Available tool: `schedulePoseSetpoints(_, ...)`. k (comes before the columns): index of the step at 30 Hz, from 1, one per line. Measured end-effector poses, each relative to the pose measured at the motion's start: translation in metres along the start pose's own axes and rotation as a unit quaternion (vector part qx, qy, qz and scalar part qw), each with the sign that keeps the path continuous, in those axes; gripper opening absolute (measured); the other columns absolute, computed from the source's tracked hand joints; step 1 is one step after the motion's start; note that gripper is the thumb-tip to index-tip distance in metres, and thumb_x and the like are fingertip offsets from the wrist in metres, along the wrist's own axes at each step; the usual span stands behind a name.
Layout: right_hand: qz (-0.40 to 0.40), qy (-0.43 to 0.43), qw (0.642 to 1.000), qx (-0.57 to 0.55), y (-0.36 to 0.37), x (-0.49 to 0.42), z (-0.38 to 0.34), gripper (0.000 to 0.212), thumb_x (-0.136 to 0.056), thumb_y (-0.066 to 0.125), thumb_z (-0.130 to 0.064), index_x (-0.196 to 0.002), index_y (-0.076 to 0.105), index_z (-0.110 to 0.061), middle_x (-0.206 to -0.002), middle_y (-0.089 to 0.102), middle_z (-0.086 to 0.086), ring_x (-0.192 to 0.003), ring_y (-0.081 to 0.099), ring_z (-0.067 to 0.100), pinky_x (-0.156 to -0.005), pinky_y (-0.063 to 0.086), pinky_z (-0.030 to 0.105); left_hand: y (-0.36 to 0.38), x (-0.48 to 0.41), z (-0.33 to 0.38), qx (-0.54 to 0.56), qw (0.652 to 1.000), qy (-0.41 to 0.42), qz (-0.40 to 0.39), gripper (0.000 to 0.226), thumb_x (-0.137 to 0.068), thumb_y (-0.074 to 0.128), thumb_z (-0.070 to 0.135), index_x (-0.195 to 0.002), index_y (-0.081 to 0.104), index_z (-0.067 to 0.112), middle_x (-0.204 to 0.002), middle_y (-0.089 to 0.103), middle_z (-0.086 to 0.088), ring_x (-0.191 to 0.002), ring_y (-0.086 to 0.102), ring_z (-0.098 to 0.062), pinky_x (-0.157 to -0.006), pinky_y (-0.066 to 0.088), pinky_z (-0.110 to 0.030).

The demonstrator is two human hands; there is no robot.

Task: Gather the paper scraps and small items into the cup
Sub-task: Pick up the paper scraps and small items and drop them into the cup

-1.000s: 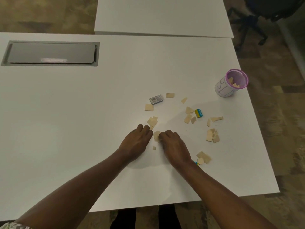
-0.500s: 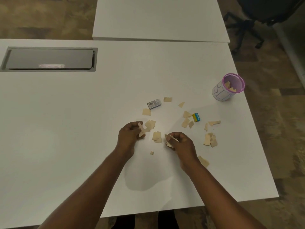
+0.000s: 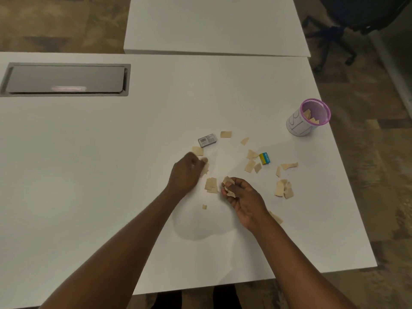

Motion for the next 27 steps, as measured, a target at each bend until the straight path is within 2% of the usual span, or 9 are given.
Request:
schedulePoseSetpoints(1, 0.002, 0.0, 1.0, 0.001, -0.001, 0.0, 0.0, 0.016, -0.09, 0.065, 0.003, -0.106, 0.066, -0.003, -0.098, 0.072, 0.012, -0.096, 0.067, 0.024, -0.081, 0.061, 0.027, 0.003, -0.003, 0.005, -0.123, 0.988, 0.084, -0.027, 0.027, -0.095, 0.055, 0.044, -0.108, 0.057, 0.02, -0.095, 0.067, -0.003, -0.084, 0.06, -0.024, -0.071, 0.042, -0.032)
schedulePoseSetpoints(3, 0.008, 0.001, 1.0, 0.001, -0.002, -0.001, -0.001, 0.017, -0.091, 0.065, 0.003, -0.106, 0.067, -0.004, -0.098, 0.073, 0.011, -0.095, 0.069, 0.024, -0.082, 0.06, 0.028, 0.009, -0.008, 0.006, -0.254, 0.943, 0.179, -0.115, 0.049, -0.095, 0.057, 0.035, -0.141, 0.042, 0.027, -0.121, 0.062, -0.005, -0.108, 0.057, -0.028, -0.084, 0.045, -0.037)
schedulePoseSetpoints(5, 0.013, 0.002, 1.0, 0.001, -0.003, -0.002, -0.002, 0.018, -0.09, 0.066, 0.002, -0.107, 0.067, -0.004, -0.101, 0.074, 0.012, -0.097, 0.069, 0.024, -0.084, 0.06, 0.03, 0.01, -0.015, 0.007, -0.319, 0.905, 0.238, -0.147, 0.06, -0.096, 0.057, 0.027, -0.151, 0.032, 0.027, -0.124, 0.057, -0.008, -0.114, 0.053, -0.029, -0.089, 0.046, -0.04)
schedulePoseSetpoints(8, 0.017, 0.005, 1.0, -0.006, -0.002, -0.003, -0.004, 0.019, -0.09, 0.066, 0.003, -0.108, 0.066, -0.003, -0.102, 0.073, 0.013, -0.097, 0.069, 0.025, -0.082, 0.061, 0.029, 0.008, -0.021, 0.01, -0.358, 0.871, 0.311, -0.131, 0.048, -0.096, 0.056, 0.019, -0.143, 0.044, 0.017, -0.111, 0.058, -0.01, -0.103, 0.055, -0.031, -0.082, 0.048, -0.042)
schedulePoseSetpoints(13, 0.033, 0.004, 0.999, -0.028, -0.003, -0.005, -0.015, 0.021, -0.089, 0.067, 0.003, -0.109, 0.067, -0.003, -0.099, 0.074, 0.011, -0.092, 0.071, 0.022, -0.077, 0.061, 0.027, 0.005, -0.019, 0.008, -0.345, 0.861, 0.356, -0.11, 0.014, -0.095, 0.05, 0.016, -0.108, 0.051, 0.011, -0.099, 0.057, -0.007, -0.091, 0.055, -0.031, -0.073, 0.049, -0.044)
schedulePoseSetpoints(19, 0.034, -0.03, 0.998, -0.047, -0.006, -0.006, -0.053, 0.023, -0.089, 0.066, 0.004, -0.112, 0.066, -0.001, -0.101, 0.072, 0.011, -0.089, 0.071, 0.018, -0.073, 0.061, 0.025, 0.009, -0.021, 0.013, -0.363, 0.854, 0.353, -0.121, 0.009, -0.098, 0.046, 0.018, -0.1, 0.049, 0.01, -0.094, 0.054, -0.009, -0.086, 0.053, -0.03, -0.069, 0.048, -0.043)
schedulePoseSetpoints(21, 0.03, -0.046, 0.997, -0.05, -0.006, -0.008, -0.069, 0.02, -0.09, 0.064, 0.005, -0.109, 0.065, -0.002, -0.097, 0.071, 0.01, -0.085, 0.07, 0.016, -0.069, 0.06, 0.023, 0.01, -0.024, 0.015, -0.36, 0.864, 0.327, -0.132, 0.008, -0.098, 0.046, 0.019, -0.096, 0.047, 0.012, -0.091, 0.054, -0.009, -0.084, 0.054, -0.032, -0.067, 0.045, -0.039)
schedulePoseSetpoints(23, 0.028, -0.062, 0.996, -0.051, -0.008, -0.009, -0.087, 0.014, -0.091, 0.062, 0.005, -0.102, 0.066, -0.003, -0.093, 0.069, 0.01, -0.079, 0.07, 0.013, -0.067, 0.06, 0.022, 0.01, -0.027, 0.023, -0.305, 0.901, 0.283, -0.125, 0.009, -0.097, 0.046, 0.018, -0.089, 0.044, 0.014, -0.085, 0.056, -0.007, -0.078, 0.054, -0.032, -0.063, 0.037, -0.035)
schedulePoseSetpoints(27, 0.04, -0.093, 0.994, -0.039, -0.018, -0.01, -0.127, 0.012, -0.091, 0.063, 0.005, -0.099, 0.066, -0.004, -0.09, 0.07, 0.01, -0.078, 0.07, 0.015, -0.068, 0.06, 0.021, 0.008, -0.038, 0.032, -0.085, 0.987, 0.112, -0.084, 0.005, -0.092, 0.05, 0.018, -0.09, 0.052, 0.014, -0.076, 0.058, 0.001, -0.063, 0.046, -0.016, -0.056, 0.034, -0.029)
Point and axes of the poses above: each hand's wrist, its own x-axis away from the middle knuckle, its own y-axis out of the palm, z = x × y, the point moved 5 cm from there along -x, towards the middle knuckle
